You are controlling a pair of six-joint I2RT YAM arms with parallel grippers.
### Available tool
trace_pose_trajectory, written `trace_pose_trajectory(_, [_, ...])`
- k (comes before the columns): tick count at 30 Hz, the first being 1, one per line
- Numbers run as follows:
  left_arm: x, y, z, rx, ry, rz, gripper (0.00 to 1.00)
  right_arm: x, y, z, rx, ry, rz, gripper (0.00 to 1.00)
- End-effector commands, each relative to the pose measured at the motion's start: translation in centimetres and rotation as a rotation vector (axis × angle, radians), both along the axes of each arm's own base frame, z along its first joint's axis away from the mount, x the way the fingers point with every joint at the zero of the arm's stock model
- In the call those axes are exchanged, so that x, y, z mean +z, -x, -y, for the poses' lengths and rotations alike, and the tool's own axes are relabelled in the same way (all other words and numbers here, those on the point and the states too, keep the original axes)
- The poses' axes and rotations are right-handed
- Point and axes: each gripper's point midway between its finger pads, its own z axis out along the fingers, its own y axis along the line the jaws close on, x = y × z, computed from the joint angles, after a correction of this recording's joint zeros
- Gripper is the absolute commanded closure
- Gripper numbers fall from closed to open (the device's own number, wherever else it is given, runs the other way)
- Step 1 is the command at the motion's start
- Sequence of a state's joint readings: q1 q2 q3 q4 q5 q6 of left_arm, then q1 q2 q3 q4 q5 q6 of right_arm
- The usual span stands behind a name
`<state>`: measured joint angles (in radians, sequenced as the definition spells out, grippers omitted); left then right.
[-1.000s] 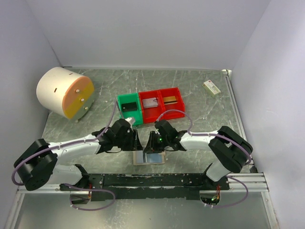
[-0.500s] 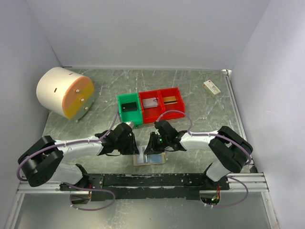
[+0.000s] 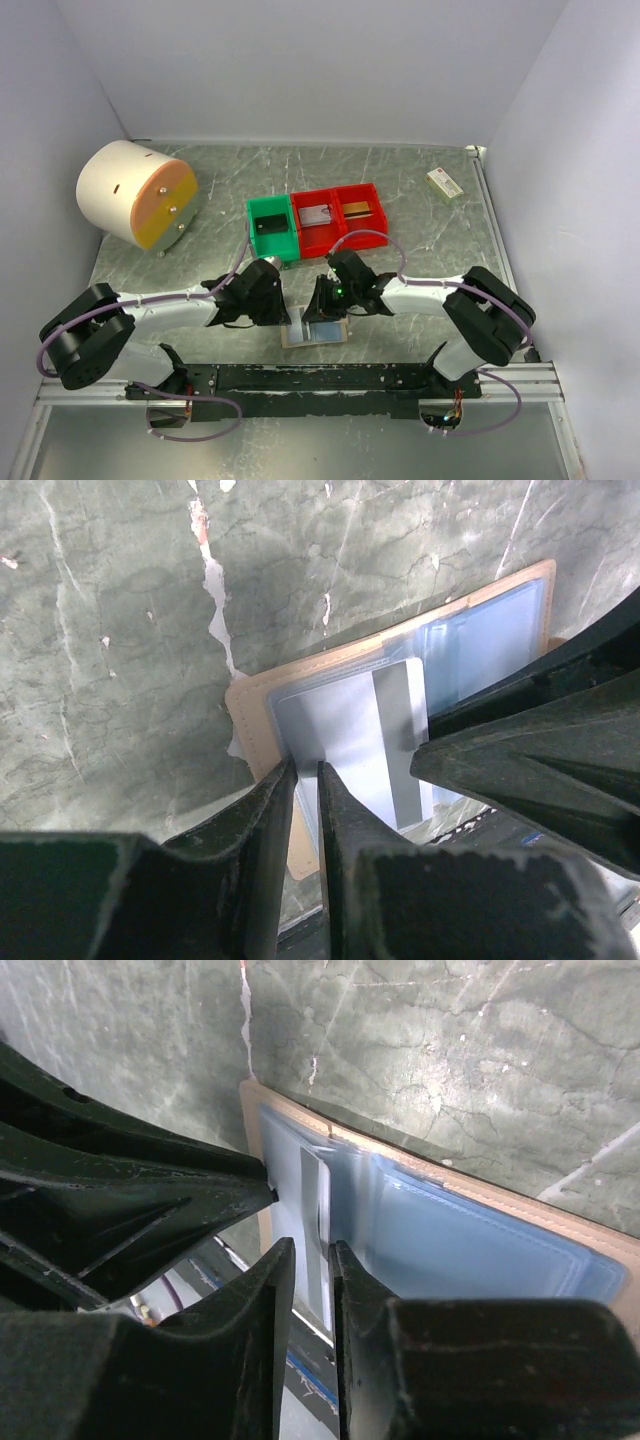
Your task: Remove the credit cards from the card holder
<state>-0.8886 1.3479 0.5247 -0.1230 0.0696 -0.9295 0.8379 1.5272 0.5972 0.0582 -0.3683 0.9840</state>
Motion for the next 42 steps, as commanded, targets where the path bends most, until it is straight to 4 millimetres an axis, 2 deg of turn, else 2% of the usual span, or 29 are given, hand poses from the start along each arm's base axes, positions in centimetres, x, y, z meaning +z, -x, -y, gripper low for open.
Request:
trace_pose_trajectory(1, [-1.1, 0.3, -1.4, 0.021, -0.083, -0.011, 0.72, 1.4, 0.0, -0.3, -0.002, -0.094, -0.016, 0.78])
trace_pose_trajectory(6, [-1.1, 0.3, -1.5, 0.027, -0.086, -0.010, 0.72, 1.6, 0.2, -0.4, -0.004, -0.146, -0.050, 0.83])
trace_pose_trajectory(10, [-1.2, 0.3, -1.6, 0.030, -0.097, -0.013, 0.73, 1.5, 0.1, -0.1, -0.006, -0.138, -0.051, 1.00])
trace_pose_trajectory(18, [-1.3, 0.3, -1.7, 0.029, -0.102, -0.017, 0.74, 1.4, 0.3, 0.0, -0.004, -0.154, -0.065, 1.00])
trace_pose_trajectory(26, [-1.3, 0.3, -1.8, 0.031, -0.108, -0.016, 0.74, 1.1, -0.6, 1.6, -0.043, -0.122, -0.057, 1.00])
trace_pose_trajectory(30, [-1.3, 0.3, -1.7, 0.026, -0.107, -0.017, 0.75, 1.0, -0.5, 1.6, -0.032, -0.133, -0.064, 1.00])
trace_pose_trajectory(35, [-1.4, 0.3, -1.6, 0.022, -0.106, -0.020, 0.75, 0.4, 0.2, 1.2, -0.013, -0.133, -0.086, 0.83])
trace_pose_trajectory(37, [-1.3, 0.3, -1.5, 0.021, -0.105, -0.021, 0.75, -0.2, 0.5, 1.1, 0.003, -0.110, -0.098, 0.79])
trace_pose_trajectory(40, [-1.3, 0.3, -1.5, 0.022, -0.104, -0.020, 0.76, -0.7, 0.9, 0.7, 0.019, -0.102, -0.113, 0.78])
trace_pose_trajectory(42, [-1.3, 0.3, -1.5, 0.021, -0.106, -0.021, 0.76, -0.8, 0.9, 0.7, 0.013, -0.109, -0.117, 0.83])
